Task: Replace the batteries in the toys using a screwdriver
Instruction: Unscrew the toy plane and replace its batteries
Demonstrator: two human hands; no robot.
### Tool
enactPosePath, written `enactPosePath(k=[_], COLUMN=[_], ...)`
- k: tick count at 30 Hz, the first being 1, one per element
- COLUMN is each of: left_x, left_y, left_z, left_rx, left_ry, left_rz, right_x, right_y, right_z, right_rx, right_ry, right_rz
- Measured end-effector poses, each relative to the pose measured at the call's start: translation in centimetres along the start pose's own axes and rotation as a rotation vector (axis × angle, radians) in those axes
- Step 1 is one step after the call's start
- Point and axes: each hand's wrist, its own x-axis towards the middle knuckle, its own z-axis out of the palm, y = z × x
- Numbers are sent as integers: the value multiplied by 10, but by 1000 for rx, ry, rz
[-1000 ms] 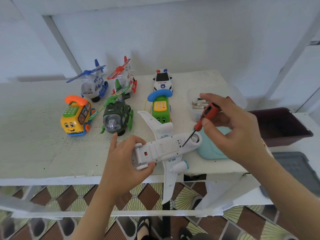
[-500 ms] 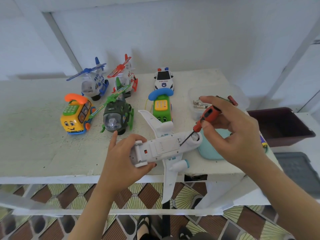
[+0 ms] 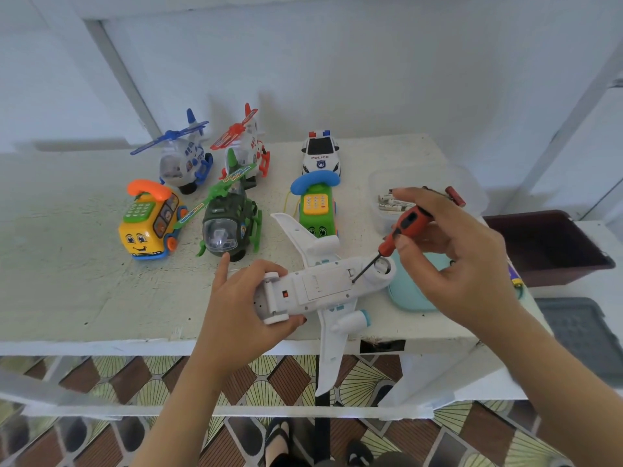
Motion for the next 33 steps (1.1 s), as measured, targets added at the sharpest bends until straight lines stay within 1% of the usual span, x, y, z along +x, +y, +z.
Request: enactPosePath(k=[3,7,9,11,15,17,20,24,28,31,33], left_x=[0,1,1,-1,-1,-1,0,0,0,1,1], left_y=[-1,-2,-2,-2,-1,-2,-2,-3,-3,-3,-3], left_z=[0,2,3,4,5,5,6,6,6,6,6], left_rx=[-12,-25,-30,-31,-30,-32,-35,-34,-39,-50,-48], left_ry=[2,9,18,30,39,43,47,38,36,36,36], left_rz=[4,4,5,13,17,6,-6,-14,-15,-22,-20], right_x=[0,3,5,6,11,13,13,12,10,12,15], right_y=[-1,-4,-5,-5,-5,-4,-3,-1,-1,-1,0], right_z=[0,-7,-9,-7,0,2,1,-3,-4,-3,-1], right_rx=[-3,-36,-83,-110,-104,-87,-93,29,112,72,-4], right_ry=[-29,-151,-181,-140,80,131,133,92,27,31,86], right_rz=[-27,-89,-114,-120,-158,-144,-112,8,56,30,-9])
